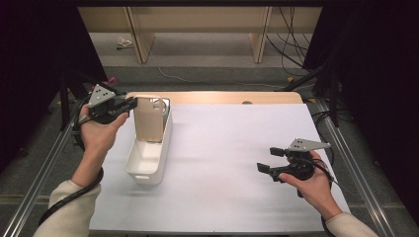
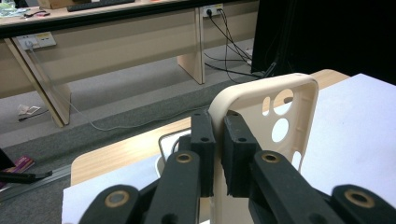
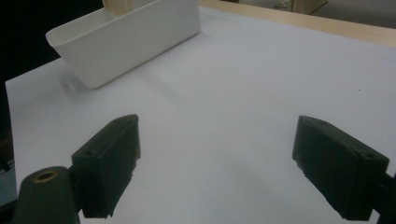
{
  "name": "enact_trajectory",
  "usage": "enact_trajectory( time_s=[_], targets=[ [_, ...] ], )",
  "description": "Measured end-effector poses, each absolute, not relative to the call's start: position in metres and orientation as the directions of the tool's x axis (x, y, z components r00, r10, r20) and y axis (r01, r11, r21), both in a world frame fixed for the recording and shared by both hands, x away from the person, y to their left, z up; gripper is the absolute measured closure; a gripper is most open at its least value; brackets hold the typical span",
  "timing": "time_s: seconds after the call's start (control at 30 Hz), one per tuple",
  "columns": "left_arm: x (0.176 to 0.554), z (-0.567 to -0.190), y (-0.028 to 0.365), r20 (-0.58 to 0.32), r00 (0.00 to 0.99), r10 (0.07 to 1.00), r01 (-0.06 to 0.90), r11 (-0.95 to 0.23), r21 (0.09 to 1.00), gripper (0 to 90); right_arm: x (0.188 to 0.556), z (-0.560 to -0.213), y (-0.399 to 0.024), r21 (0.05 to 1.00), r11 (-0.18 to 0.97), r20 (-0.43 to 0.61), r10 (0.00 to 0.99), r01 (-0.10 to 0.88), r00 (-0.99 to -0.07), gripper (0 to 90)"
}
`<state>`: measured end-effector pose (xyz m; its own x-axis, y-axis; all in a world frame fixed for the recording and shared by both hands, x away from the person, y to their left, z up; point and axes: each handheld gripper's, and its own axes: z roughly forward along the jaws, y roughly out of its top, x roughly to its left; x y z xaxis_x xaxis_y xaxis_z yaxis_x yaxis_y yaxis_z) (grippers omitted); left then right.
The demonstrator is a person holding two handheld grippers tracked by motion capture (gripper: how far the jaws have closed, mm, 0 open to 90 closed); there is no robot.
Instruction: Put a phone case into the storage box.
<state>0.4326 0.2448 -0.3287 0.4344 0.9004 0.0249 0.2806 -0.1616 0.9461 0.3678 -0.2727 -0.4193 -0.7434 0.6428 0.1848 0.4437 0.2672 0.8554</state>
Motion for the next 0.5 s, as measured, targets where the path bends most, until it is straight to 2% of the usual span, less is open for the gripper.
enact_trajectory(
  time_s=[0.5],
  targets=[
    [0.4385,-0.3385,0.2439,0.037,0.443,0.896,0.29,-0.182,0.939,83.6,0.3679,-0.4194,-0.2728,0.854,0.269,0.185,0.642,0.445,-0.744,15.9]
  ],
)
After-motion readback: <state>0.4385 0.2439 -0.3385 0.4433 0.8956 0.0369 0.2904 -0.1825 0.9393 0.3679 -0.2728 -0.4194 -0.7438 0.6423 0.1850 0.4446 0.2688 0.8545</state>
